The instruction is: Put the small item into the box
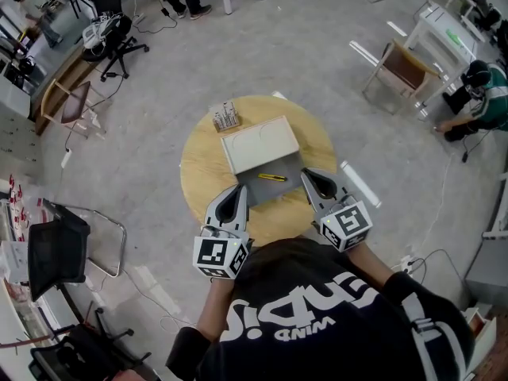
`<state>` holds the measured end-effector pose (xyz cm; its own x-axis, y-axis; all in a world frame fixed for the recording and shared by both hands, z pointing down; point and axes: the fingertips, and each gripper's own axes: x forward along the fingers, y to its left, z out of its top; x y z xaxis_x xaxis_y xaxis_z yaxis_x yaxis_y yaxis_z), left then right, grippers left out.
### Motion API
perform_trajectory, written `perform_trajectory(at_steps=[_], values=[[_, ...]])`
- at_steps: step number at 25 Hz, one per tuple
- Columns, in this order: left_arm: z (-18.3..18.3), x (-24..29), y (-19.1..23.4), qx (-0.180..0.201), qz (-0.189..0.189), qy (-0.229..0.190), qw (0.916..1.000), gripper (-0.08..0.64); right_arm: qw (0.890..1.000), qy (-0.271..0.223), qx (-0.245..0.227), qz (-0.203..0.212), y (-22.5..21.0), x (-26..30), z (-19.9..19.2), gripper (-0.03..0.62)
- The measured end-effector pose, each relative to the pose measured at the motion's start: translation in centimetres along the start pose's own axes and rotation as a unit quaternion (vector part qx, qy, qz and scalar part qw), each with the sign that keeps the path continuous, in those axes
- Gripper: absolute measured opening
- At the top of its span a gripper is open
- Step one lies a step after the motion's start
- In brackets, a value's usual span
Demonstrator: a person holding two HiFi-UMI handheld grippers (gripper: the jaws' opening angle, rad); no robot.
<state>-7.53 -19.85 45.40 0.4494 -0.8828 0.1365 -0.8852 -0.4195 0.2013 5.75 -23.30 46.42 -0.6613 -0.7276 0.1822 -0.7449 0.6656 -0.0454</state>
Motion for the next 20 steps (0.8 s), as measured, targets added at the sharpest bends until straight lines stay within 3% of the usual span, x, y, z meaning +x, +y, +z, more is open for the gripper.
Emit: perform_trajectory(at_steps=[20], values=[[-0.2, -0.4, -0.5, 0.000, -0.002, 0.005, 1.0000, 0.009, 1.000, -0.009, 0.022, -0.003, -0.1, -1.1, 0.2, 0.003]])
